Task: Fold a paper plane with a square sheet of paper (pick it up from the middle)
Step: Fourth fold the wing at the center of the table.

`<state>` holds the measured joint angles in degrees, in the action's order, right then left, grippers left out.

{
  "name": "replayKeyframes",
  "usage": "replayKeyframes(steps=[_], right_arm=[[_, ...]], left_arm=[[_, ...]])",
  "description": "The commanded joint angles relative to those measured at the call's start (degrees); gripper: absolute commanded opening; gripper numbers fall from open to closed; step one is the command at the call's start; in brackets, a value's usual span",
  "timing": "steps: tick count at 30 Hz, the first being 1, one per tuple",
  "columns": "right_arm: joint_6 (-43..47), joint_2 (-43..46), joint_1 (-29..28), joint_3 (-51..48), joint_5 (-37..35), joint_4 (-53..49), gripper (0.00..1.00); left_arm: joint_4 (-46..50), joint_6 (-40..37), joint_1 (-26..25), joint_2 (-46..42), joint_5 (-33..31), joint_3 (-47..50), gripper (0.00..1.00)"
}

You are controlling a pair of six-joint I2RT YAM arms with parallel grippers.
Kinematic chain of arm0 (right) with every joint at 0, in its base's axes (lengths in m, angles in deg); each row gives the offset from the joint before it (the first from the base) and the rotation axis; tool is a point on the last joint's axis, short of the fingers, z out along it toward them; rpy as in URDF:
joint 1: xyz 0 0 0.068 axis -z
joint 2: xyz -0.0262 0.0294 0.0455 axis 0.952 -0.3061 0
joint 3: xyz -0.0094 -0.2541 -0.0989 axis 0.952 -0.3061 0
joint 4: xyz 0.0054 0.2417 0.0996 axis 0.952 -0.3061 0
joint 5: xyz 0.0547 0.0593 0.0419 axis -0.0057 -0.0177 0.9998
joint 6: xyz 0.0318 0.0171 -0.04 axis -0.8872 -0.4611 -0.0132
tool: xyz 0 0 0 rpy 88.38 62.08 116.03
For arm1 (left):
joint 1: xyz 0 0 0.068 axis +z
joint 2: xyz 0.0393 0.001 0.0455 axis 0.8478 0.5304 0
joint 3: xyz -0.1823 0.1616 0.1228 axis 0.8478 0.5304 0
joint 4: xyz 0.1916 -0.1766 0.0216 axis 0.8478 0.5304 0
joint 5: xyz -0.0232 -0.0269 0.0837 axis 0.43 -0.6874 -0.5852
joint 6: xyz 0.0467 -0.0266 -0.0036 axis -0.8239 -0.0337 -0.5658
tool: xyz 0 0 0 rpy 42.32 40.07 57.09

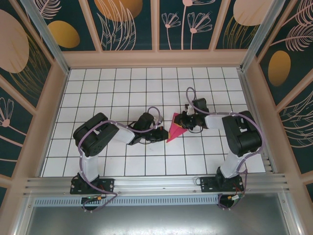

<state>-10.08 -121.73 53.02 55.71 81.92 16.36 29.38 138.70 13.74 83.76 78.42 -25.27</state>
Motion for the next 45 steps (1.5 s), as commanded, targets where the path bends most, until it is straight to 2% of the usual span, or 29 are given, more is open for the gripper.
replayKeyframes(steps=[1,10,24,29,31,34,39,45], right_arm=[[1.99,-1.62,-0.55,1.86,0.84,-1.24,0.18],[3.31,-4.87,-0.62,3.12,0.66,-2.64,0.18],[2.89,4.61,0.54,2.18,-3.98,-3.85,0.24],[2.07,3.68,0.09,1.32,-0.76,-1.36,0.24],[2.55,3.09,-0.57,1.73,-0.16,-1.48,0.24],[1.88,3.50,-0.53,1.56,-3.37,-2.26,0.23],[1.60,1.43,0.01,2.16,-4.78,-4.76,0.23],[0.15,1.03,-0.89,-0.07,-3.44,-2.09,0.16]], left_arm=[[3.24,0.92,1.07,1.61,-1.37,1.51,0.00],[4.38,1.06,1.16,1.99,-1.50,1.27,0.00],[4.83,1.84,1.36,-2.05,-5.94,4.01,0.00],[1.32,3.60,1.56,-2.76,-6.02,5.60,0.00],[0.06,4.33,1.87,-2.63,-5.70,6.24,0.00],[-1.06,4.51,2.03,-3.24,-5.75,6.81,0.00],[0.56,2.38,2.03,-6.30,-8.25,6.96,0.00],[0.90,2.24,2.01,-6.26,-8.34,6.44,0.00]])
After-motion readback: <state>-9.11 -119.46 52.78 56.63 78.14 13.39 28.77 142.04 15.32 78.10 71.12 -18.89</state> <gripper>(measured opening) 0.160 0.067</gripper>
